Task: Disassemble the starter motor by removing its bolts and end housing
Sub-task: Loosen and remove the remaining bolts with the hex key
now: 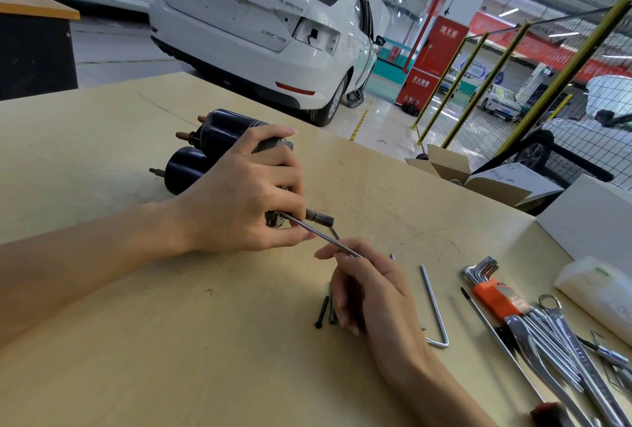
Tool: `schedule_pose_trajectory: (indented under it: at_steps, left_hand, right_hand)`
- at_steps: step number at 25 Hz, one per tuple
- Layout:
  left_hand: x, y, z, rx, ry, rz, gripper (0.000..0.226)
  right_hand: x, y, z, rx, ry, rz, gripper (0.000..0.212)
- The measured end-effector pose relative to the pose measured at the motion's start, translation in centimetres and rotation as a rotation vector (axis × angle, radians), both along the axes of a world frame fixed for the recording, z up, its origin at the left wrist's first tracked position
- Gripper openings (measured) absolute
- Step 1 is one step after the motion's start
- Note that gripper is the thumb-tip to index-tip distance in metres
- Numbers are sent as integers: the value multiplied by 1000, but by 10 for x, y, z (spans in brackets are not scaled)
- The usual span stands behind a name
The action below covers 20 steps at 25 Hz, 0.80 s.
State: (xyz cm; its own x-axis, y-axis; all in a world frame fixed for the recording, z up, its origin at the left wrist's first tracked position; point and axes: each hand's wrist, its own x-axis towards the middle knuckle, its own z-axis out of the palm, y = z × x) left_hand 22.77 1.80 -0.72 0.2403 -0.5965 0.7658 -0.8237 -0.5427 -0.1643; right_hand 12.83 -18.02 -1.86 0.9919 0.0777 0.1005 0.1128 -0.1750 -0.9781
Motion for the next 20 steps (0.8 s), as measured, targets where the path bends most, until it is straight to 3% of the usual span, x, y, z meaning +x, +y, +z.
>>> schedule_pose_trajectory:
  at_steps: [20]
  left_hand:
    - [0, 0, 0, -3, 0, -8, 22]
  right_hand:
    - [-1, 0, -1, -44, -29, 12, 34]
